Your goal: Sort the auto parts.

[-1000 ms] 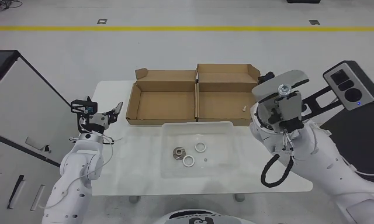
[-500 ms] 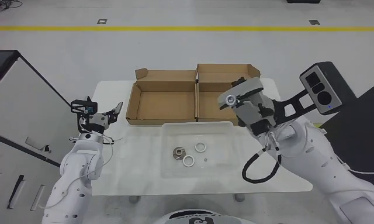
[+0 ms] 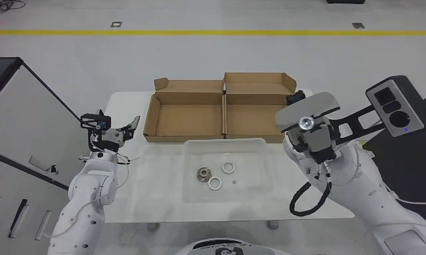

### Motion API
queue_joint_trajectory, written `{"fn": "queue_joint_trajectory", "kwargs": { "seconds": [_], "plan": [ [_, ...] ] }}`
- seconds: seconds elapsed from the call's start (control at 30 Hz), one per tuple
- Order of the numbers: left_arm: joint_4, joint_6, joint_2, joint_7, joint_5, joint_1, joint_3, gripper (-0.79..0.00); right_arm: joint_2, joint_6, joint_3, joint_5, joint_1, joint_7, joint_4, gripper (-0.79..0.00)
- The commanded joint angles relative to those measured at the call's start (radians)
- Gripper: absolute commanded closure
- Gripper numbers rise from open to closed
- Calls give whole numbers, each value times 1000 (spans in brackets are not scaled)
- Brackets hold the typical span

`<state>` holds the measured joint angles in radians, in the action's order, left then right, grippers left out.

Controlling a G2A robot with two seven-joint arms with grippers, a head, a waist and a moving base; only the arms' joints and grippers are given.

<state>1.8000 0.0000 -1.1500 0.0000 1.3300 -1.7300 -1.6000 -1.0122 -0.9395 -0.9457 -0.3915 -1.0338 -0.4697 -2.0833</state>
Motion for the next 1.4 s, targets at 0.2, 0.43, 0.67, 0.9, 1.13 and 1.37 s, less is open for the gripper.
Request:
{"fn": "queue_joint_trajectory", "kwargs": {
  "seconds": [0.2,0.43,0.67,0.9,1.13,1.37],
  "plan": [
    [0,0,0,0,0,0,0,-785,0,0,0,0,0,0,0,0],
    [0,0,0,0,0,0,0,-785,0,0,0,0,0,0,0,0],
    [0,0,0,0,0,0,0,-785,1,22,-12,1,-10,32,9,0],
    [0,0,0,0,0,0,0,-785,38,-41,-195,61,-57,253,146,0],
    [0,0,0,0,0,0,0,-785,87,-73,-325,160,-30,583,287,0],
    [0,0,0,0,0,0,0,-785,101,-73,-272,191,123,843,433,0]
  ]
}}
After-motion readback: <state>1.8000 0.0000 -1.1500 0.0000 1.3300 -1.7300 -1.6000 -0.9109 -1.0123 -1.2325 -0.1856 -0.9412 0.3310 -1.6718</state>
